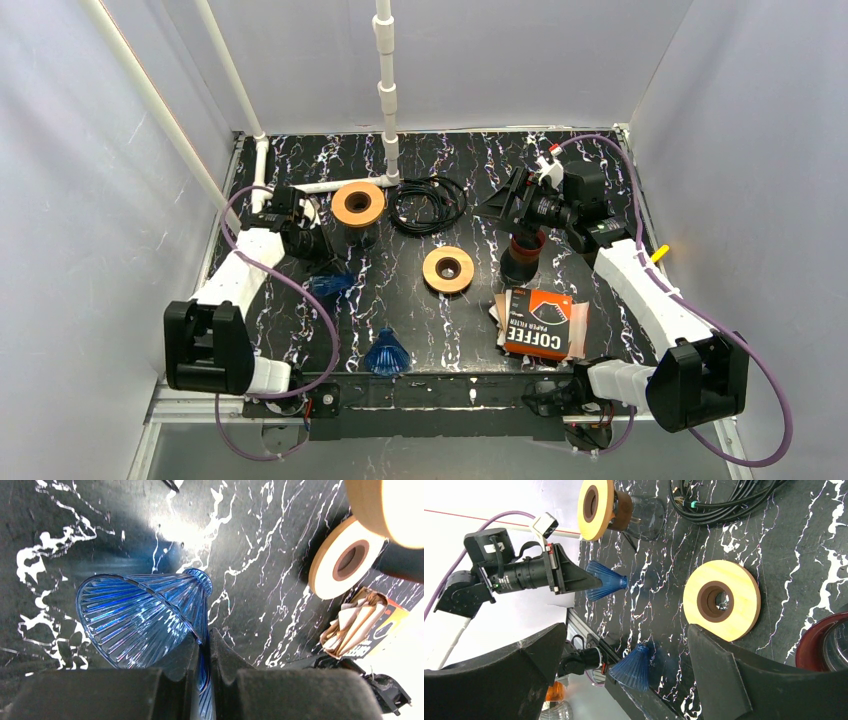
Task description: Place the coffee filter in the dripper
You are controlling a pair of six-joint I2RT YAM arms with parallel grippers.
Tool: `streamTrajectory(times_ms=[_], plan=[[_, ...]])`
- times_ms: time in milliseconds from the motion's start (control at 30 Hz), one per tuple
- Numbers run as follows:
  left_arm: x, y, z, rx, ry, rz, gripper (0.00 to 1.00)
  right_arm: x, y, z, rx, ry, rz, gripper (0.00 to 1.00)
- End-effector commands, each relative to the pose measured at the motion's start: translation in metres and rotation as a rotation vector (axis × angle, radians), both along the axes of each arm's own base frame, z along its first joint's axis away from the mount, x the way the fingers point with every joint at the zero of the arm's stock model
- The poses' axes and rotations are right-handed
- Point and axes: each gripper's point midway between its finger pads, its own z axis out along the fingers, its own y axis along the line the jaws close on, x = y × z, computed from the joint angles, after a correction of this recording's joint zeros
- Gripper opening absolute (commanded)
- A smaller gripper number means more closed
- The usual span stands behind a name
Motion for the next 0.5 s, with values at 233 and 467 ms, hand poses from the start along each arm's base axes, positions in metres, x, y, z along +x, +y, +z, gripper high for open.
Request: streamTrajectory(times_ms=[233, 467], plan=[[-0.029, 0.012, 0.048, 0.059, -0.024, -0.095, 0.0, 0.011, 0.001, 0.012, 0.013, -0.052, 0.005, 1.0], [-0.024, 0.011, 0.071, 0.064, -0.047, -0.14, 0.0, 0.008, 0.002, 0.011, 0.018, -0.042, 0.018, 1.0]])
